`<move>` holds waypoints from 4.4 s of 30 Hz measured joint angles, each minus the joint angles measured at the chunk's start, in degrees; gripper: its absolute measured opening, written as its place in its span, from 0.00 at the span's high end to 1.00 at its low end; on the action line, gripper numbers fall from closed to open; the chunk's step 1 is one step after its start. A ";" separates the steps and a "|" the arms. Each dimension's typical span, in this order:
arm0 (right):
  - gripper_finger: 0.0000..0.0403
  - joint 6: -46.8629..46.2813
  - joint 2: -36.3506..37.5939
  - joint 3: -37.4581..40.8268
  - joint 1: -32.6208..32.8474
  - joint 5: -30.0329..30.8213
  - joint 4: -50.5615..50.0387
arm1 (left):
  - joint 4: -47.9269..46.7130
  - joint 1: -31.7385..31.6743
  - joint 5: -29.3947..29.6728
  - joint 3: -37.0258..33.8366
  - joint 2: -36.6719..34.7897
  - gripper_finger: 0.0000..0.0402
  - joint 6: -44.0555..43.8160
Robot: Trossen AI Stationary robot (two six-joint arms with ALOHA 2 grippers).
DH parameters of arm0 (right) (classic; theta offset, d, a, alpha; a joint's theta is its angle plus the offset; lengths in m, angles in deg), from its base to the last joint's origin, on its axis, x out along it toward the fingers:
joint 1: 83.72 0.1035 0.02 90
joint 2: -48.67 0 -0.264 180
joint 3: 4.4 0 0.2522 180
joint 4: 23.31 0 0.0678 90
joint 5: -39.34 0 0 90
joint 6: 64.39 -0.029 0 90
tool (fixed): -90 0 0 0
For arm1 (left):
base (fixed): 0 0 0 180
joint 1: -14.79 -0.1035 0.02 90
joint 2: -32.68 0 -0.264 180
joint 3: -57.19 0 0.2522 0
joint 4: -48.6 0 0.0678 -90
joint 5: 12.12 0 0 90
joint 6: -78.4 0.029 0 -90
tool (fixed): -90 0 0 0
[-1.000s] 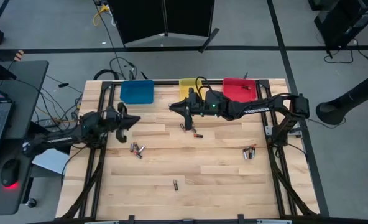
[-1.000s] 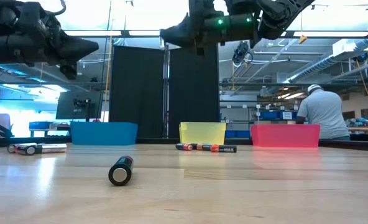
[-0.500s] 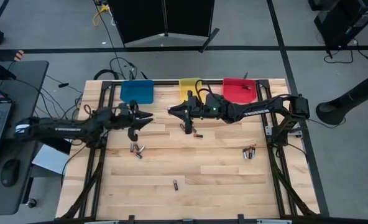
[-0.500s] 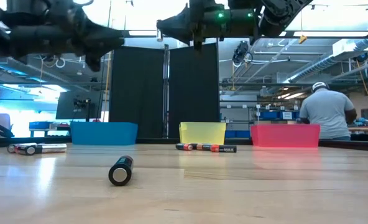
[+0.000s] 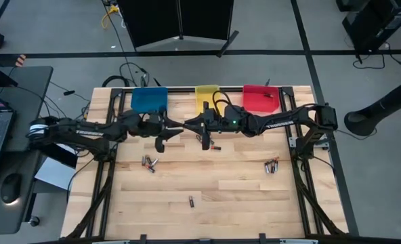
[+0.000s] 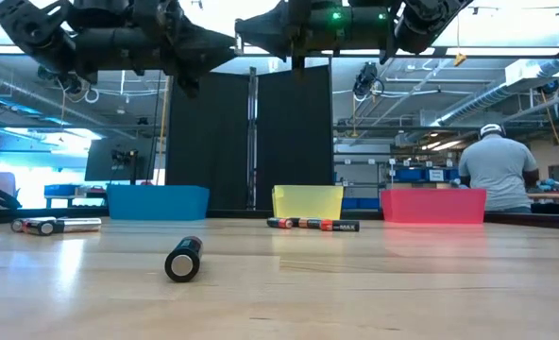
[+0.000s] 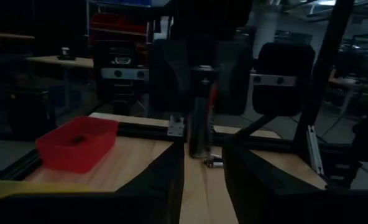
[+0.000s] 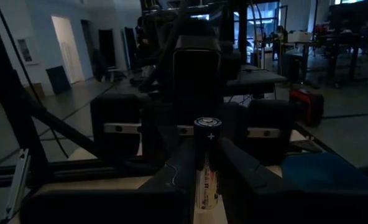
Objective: Sort batteries
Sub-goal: Put the silver battery into the blue bin, then put the black red battery into the yellow bin
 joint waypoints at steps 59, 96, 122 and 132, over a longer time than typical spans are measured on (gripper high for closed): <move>0.96 11.40 15.39 0.00 -1.62 19.35 -36.64 | -82.27 -18.17 13.78 27.75 -4.63 0.86 19.12; 0.95 8.57 15.26 0.00 -3.35 19.47 -44.09 | -88.51 -44.76 14.80 42.59 40.01 0.81 23.49; 0.95 9.88 15.30 0.00 -3.03 19.45 -46.71 | -88.40 -36.39 9.05 33.28 10.00 0.59 18.93; 0.95 7.78 15.20 0.00 4.17 19.43 -46.94 | -89.34 -8.50 8.27 21.57 -8.65 0.63 9.90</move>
